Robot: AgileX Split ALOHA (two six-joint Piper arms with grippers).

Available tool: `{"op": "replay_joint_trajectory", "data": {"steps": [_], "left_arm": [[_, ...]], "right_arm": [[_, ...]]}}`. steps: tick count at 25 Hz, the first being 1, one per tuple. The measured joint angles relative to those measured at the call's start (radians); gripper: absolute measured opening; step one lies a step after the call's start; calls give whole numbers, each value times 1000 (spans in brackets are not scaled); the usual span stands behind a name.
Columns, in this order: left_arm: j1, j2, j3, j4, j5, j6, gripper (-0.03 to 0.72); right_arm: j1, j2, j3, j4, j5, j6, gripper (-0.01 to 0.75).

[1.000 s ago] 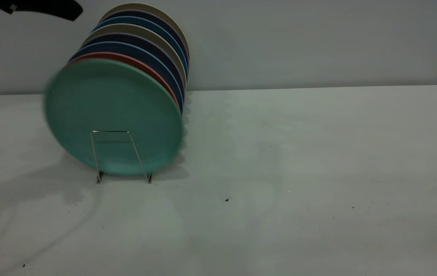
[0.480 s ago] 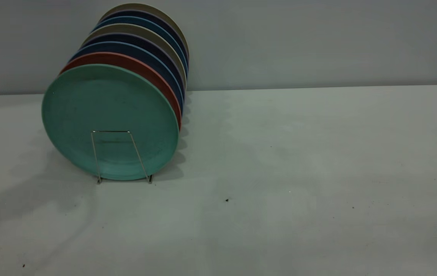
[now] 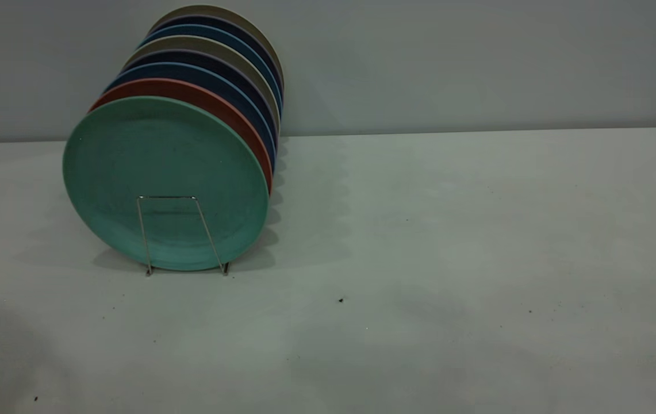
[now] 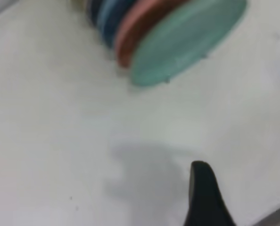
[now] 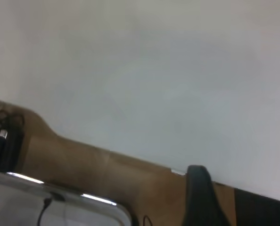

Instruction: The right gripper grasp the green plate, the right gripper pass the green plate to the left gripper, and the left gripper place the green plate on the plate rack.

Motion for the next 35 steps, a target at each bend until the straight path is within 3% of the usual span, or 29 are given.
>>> {"op": "replay_joint_trajectory", "data": {"steps": [7, 17, 22, 32, 35], "left_arm": [[0, -245, 112, 8, 0, -205, 472], [0, -655, 686, 17, -21, -296, 472], [0, -818, 865, 57, -38, -297, 472], [0, -1065, 904, 85, -37, -345, 472], [0, -1120, 904, 85, -36, -345, 472]], "right_arm": [[44, 0, 6, -86, -7, 98, 480], [44, 0, 6, -102, -8, 119, 480], [44, 0, 6, -102, -8, 121, 480], [44, -7, 6, -102, -8, 121, 480], [5, -67, 6, -100, -9, 121, 480]]}}
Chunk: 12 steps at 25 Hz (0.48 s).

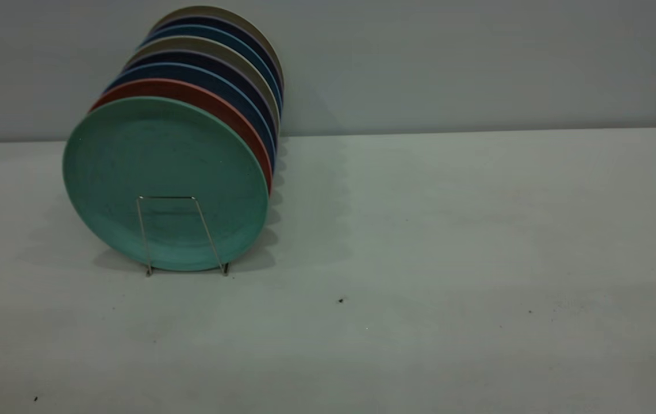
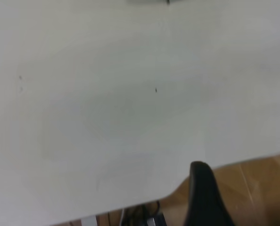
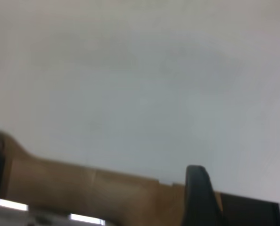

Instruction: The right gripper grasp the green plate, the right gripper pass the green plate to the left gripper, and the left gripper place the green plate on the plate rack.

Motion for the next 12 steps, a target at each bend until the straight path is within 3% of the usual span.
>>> {"op": "replay_joint_trajectory", "data": {"steps": [6, 12], "left_arm": [[0, -53, 0, 0, 5, 0, 472], [-65, -127, 0, 0, 6, -1, 472]], "right_arm": [[-129, -212, 0, -1, 3, 0, 480], [-165, -308, 0, -2, 10, 1, 480]]}}
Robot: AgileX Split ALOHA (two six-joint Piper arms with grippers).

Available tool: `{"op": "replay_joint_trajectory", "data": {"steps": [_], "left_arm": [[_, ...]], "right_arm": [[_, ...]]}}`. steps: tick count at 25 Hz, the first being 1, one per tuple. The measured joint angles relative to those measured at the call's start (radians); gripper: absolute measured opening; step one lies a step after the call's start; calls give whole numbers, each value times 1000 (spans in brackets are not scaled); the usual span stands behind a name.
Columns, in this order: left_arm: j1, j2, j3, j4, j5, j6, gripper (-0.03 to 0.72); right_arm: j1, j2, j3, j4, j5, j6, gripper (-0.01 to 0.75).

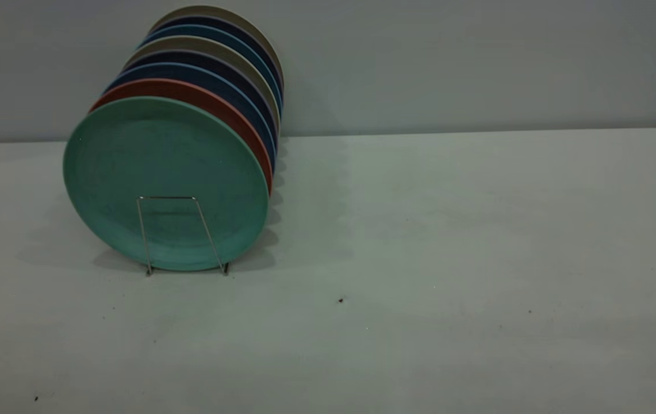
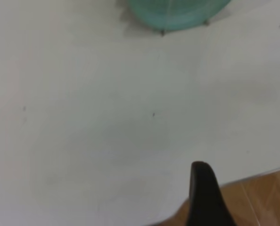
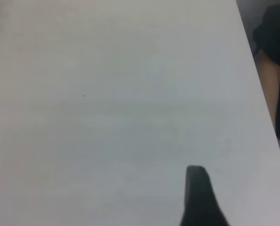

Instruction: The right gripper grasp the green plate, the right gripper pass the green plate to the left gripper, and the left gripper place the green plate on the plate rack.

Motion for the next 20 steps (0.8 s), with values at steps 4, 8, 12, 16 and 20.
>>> {"op": "replay_joint_trajectory", "data": {"steps": [4, 8, 12, 16, 20], "left_arm": [[-19, -19, 0, 0, 2, 0, 472], [-12, -20, 0, 0, 2, 0, 472], [-11, -20, 0, 0, 2, 0, 472], [-11, -20, 0, 0, 2, 0, 472], [-11, -20, 0, 0, 2, 0, 472]], "right_arm": [[0, 0, 0, 0, 0, 2, 480], [0, 0, 0, 0, 0, 2, 480], [0, 0, 0, 0, 0, 2, 480], [0, 0, 0, 0, 0, 2, 480], [0, 0, 0, 0, 0, 2, 480]]}}
